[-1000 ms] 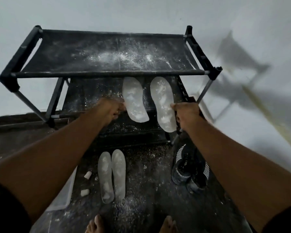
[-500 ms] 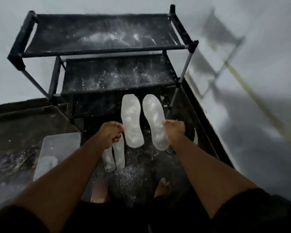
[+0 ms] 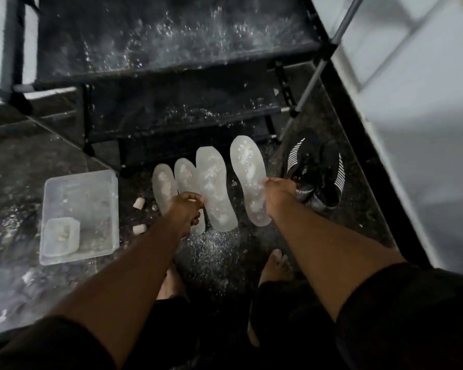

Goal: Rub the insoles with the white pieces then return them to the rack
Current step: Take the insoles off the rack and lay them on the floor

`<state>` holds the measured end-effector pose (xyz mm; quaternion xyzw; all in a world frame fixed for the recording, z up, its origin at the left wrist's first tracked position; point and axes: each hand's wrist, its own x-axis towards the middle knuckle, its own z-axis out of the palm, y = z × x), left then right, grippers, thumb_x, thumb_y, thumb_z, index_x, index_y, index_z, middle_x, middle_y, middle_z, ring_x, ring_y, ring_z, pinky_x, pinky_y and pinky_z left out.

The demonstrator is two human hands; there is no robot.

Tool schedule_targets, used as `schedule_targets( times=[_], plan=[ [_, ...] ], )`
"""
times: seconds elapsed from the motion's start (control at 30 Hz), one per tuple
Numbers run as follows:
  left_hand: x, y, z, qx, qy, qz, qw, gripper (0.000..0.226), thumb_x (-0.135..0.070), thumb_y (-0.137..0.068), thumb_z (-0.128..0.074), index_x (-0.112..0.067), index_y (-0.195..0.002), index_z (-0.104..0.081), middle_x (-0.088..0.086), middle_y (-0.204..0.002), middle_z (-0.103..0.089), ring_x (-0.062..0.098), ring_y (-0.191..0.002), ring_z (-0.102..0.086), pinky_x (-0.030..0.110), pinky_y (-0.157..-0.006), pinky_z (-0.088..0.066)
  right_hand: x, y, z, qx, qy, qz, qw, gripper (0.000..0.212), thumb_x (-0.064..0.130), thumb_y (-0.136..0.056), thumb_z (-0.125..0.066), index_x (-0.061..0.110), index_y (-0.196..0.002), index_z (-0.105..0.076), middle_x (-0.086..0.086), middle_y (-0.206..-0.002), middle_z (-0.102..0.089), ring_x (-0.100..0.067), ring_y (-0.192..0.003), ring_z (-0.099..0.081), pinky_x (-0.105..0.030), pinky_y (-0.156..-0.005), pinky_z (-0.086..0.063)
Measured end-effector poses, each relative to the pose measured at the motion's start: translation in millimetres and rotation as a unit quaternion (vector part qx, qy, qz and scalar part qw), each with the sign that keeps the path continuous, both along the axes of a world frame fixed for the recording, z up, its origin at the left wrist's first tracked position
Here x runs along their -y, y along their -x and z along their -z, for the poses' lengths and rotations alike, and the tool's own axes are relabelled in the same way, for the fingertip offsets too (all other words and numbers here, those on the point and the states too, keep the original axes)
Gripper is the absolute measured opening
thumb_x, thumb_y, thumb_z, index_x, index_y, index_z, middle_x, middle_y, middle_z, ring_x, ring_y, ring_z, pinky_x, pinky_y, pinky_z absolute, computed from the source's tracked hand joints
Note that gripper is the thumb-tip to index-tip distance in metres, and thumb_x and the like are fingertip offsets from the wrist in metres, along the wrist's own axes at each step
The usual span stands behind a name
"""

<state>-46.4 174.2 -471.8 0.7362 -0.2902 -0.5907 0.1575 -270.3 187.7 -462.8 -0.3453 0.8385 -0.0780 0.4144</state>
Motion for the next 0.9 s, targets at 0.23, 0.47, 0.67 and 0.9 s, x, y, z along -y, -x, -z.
schedule_targets(
  times=[0.23, 0.47, 0.67, 0.9],
  plan=[
    [20, 7, 58, 0.019, -0.009, -0.006, 1.0, 0.027, 0.004, -0.1, -0.058, -0.014, -0.08, -0.059, 0.012, -0.077, -0.06, 0.009, -0.038, -0.038, 0.014, -0.035, -0.026, 20, 2, 43, -0.165, -0.138, -0.173, 0.961, 0.07, 0.021, -0.092, -0.06, 0.009, -0.151, -0.024, -0.009, -0.155, -0.033, -0.031, -0.141, -0.035, -0.041, -0.106, -0.042],
    [28, 20, 108, 0.045, -0.004, -0.017, 0.999, 0.031, 0.007, -0.096, -0.059, -0.015, -0.075, -0.066, 0.009, -0.07, -0.064, 0.017, -0.047, -0.04, 0.023, -0.045, -0.03, 29, 3, 81, -0.234, -0.203, -0.302, 0.902, 0.062, 0.032, -0.091, -0.062, 0.014, -0.144, -0.037, -0.008, -0.145, -0.048, -0.029, -0.134, -0.046, -0.04, -0.1, -0.044],
    [34, 18, 128, 0.065, -0.007, -0.035, 0.997, 0.033, 0.011, -0.093, -0.056, -0.015, -0.077, -0.069, 0.009, -0.075, -0.069, 0.021, -0.054, -0.052, 0.024, -0.044, -0.038, 40, -6, 102, -0.256, -0.229, -0.34, 0.875, 0.056, 0.027, -0.093, -0.06, 0.017, -0.144, -0.04, -0.004, -0.148, -0.045, -0.027, -0.137, -0.042, -0.04, -0.104, -0.041],
    [37, 15, 132, 0.07, 0.013, -0.018, 0.997, 0.013, -0.009, -0.086, -0.07, -0.013, -0.075, -0.074, 0.012, -0.079, -0.075, 0.028, -0.063, -0.064, 0.034, -0.056, -0.056, 46, -13, 117, -0.259, -0.187, -0.289, 0.903, 0.045, 0.016, -0.096, -0.056, 0.018, -0.14, -0.048, -0.004, -0.144, -0.05, -0.025, -0.134, -0.046, -0.033, -0.104, -0.039]
  ],
)
